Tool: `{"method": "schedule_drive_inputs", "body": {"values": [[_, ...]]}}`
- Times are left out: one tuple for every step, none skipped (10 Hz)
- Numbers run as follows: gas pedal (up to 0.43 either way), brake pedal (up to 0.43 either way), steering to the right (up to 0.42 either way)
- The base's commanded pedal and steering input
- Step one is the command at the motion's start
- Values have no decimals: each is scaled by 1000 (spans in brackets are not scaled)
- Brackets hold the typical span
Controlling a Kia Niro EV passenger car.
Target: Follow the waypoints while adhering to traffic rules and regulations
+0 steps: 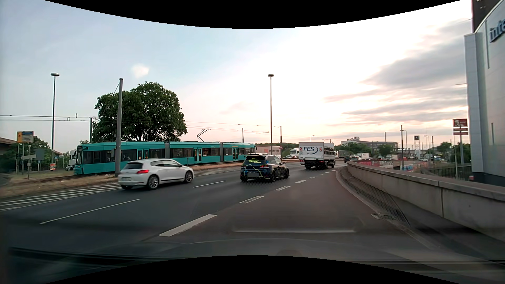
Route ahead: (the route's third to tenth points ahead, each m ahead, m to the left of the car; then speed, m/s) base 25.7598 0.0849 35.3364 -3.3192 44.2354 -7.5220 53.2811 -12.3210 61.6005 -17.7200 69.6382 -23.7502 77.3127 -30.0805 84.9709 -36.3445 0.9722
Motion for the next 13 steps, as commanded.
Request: {"method": "schedule_drive_inputs", "body": {"values": [[0, 152, 9], [0, 152, 9], [0, 152, 9], [0, 152, 9], [0, 159, 10], [0, 159, 9], [0, 152, 10], [0, 152, 10], [0, 159, 10], [0, 159, 10], [0, 159, 10], [0, 159, 10], [0, 152, 10]]}}
